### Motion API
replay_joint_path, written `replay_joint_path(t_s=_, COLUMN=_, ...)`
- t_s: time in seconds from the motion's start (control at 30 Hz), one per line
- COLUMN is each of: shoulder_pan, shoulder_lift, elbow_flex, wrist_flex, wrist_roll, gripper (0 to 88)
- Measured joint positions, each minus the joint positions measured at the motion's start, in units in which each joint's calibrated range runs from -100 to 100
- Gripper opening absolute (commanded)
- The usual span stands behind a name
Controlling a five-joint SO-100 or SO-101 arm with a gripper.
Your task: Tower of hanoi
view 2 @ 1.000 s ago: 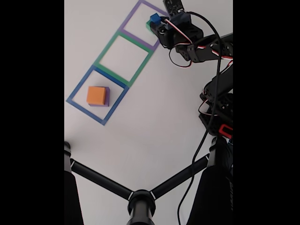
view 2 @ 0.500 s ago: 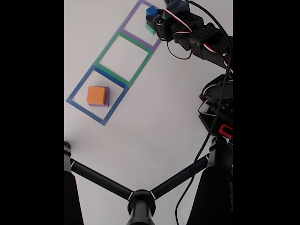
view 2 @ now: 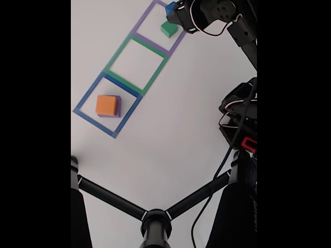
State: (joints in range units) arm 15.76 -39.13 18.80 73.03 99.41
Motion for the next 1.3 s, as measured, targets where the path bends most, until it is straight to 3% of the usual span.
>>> replay_joint_path(t_s=0.27, shoulder_pan=-6.3, shoulder_lift=0.3, elbow_flex=-18.5, wrist_flex=17.3, wrist_roll=0.0, gripper=4.2)
replay_joint_path(t_s=0.53, shoulder_pan=-12.3, shoulder_lift=1.0, elbow_flex=-16.1, wrist_flex=14.8, wrist_roll=0.0, gripper=4.2)
replay_joint_path(t_s=0.93, shoulder_pan=-15.1, shoulder_lift=2.3, elbow_flex=17.6, wrist_flex=-21.3, wrist_roll=0.0, gripper=4.5)
replay_joint_path(t_s=1.3, shoulder_pan=-16.0, shoulder_lift=11.3, elbow_flex=47.1, wrist_flex=-66.4, wrist_roll=0.0, gripper=4.5)
